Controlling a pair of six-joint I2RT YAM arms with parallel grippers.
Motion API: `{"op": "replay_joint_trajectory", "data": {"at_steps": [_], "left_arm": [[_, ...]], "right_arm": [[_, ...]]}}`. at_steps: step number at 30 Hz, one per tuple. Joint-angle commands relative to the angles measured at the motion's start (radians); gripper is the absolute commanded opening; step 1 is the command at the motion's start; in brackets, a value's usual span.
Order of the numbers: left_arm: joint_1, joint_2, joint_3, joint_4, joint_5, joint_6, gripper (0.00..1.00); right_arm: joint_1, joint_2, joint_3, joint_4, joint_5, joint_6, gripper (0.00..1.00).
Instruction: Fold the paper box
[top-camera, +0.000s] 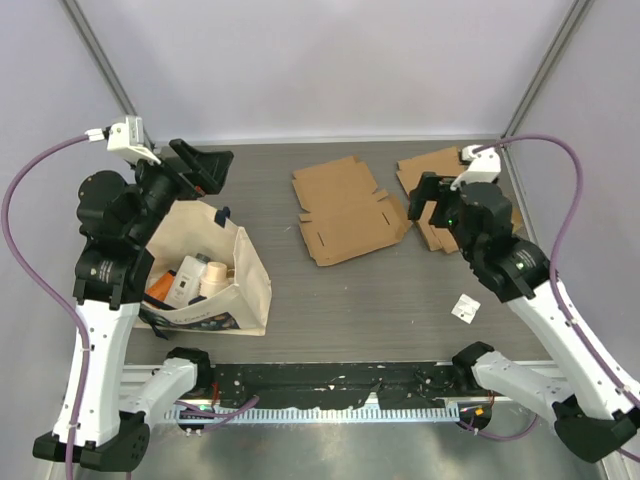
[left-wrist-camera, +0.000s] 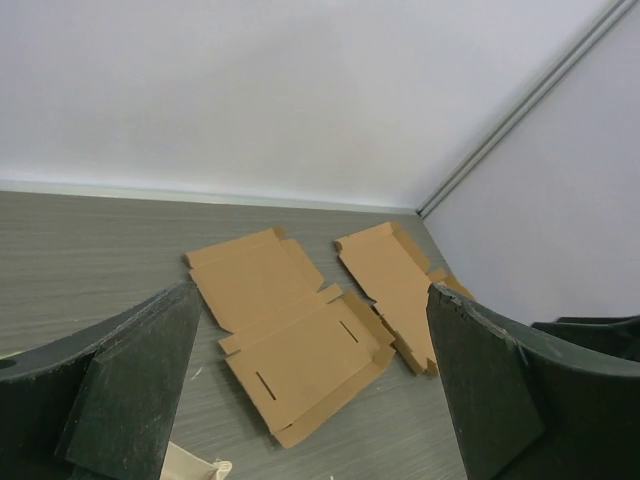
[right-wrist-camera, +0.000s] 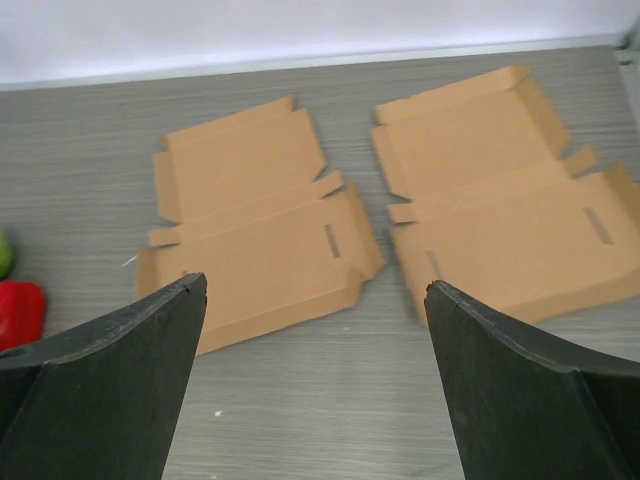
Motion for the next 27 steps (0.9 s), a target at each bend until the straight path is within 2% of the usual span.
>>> {"op": "replay_joint_trajectory", "data": {"at_steps": [1, 2, 5, 7, 8, 9, 11, 13, 14, 18, 21, 22, 23, 27], "left_arm": [[0.004, 0.02, 0.0, 0.066, 0.069, -0.039, 1.0], [0.004, 0.029, 0.003, 0.061, 0.079, -0.044, 1.0], [0.004, 0.063, 0.023, 0.02, 0.141, -0.042, 0.99], [0.004, 0.083, 0.043, -0.027, 0.177, -0.023, 0.99], [0.004, 0.086, 0.044, -0.04, 0.184, -0.016, 0.99], [0.004, 0.084, 0.044, -0.06, 0.194, -0.01, 0.99], [0.005, 0.074, 0.026, -0.064, 0.197, -0.006, 1.0], [0.004, 0.063, -0.005, -0.048, 0.209, -0.012, 1.0], [0.004, 0.061, -0.015, -0.041, 0.214, -0.022, 1.0], [0.004, 0.077, -0.046, 0.009, 0.25, -0.062, 0.99], [0.001, 0.078, -0.078, 0.057, 0.29, -0.11, 0.99], [-0.001, 0.078, -0.085, 0.064, 0.293, -0.118, 0.98], [-0.008, 0.075, -0.088, 0.069, 0.295, -0.121, 0.98], [-0.022, 0.066, -0.098, 0.061, 0.286, -0.121, 0.98]], "right_arm": [[0.034, 0.169, -0.009, 0.091, -0.154, 0.114, 0.96], [0.032, 0.201, -0.013, 0.105, -0.274, 0.125, 0.96], [-0.007, 0.301, -0.067, 0.187, -0.378, 0.234, 0.96], [-0.072, 0.332, -0.134, 0.24, -0.513, 0.299, 0.96], [-0.171, 0.337, -0.175, 0.317, -0.56, 0.388, 0.96], [-0.216, 0.329, -0.284, 0.38, -0.679, 0.431, 0.96], [-0.34, 0.308, -0.392, 0.535, -0.737, 0.545, 0.95], [-0.388, 0.324, -0.487, 0.601, -0.786, 0.579, 0.92], [-0.405, 0.34, -0.516, 0.697, -0.808, 0.625, 0.9], [-0.425, 0.459, -0.657, 0.92, -0.817, 0.714, 0.85], [-0.422, 0.583, -0.696, 1.109, -0.808, 0.798, 0.77], [-0.419, 0.617, -0.703, 1.158, -0.799, 0.824, 0.71], [-0.412, 0.645, -0.711, 1.253, -0.783, 0.846, 0.69], [-0.362, 0.768, -0.711, 1.401, -0.69, 0.9, 0.56]]}}
